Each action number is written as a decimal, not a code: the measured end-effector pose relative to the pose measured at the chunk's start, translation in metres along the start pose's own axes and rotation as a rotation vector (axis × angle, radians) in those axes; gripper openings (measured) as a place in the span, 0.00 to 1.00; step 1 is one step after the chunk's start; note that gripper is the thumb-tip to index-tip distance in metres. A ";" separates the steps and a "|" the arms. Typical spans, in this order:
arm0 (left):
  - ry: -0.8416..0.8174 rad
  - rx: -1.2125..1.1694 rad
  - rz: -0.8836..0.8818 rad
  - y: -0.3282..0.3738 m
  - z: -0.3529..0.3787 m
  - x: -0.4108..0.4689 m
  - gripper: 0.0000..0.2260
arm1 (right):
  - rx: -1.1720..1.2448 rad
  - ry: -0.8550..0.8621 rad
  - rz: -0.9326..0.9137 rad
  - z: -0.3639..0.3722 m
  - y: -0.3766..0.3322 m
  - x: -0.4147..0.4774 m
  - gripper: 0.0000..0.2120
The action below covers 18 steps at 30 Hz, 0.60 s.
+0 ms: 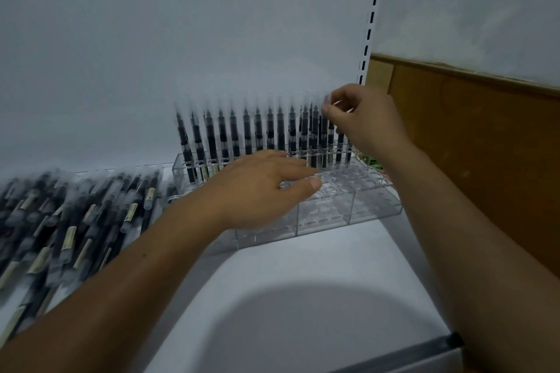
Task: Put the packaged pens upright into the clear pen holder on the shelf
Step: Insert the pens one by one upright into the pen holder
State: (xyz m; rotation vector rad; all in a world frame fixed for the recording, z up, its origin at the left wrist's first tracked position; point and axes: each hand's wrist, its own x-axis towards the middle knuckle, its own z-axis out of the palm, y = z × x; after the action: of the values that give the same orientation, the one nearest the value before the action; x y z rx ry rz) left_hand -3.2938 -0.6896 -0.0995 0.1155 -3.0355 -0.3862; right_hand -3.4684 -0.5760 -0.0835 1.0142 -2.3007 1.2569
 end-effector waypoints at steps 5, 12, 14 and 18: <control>0.017 0.000 0.010 0.000 0.000 0.000 0.23 | -0.021 -0.014 0.025 0.000 -0.003 -0.001 0.08; 0.026 -0.013 0.029 0.000 -0.003 -0.001 0.24 | -0.183 -0.119 0.048 -0.020 -0.019 -0.003 0.14; 0.043 -0.028 0.020 0.001 -0.006 -0.001 0.25 | -0.249 -0.168 0.057 -0.031 -0.025 -0.006 0.19; 0.135 0.000 -0.003 -0.001 -0.018 -0.011 0.26 | -0.349 -0.114 -0.016 -0.043 -0.042 -0.015 0.12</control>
State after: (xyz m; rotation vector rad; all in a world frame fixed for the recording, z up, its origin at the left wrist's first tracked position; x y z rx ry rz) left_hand -3.2809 -0.6936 -0.0832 0.1407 -2.9024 -0.3624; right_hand -3.4294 -0.5486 -0.0434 0.9963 -2.4762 0.7677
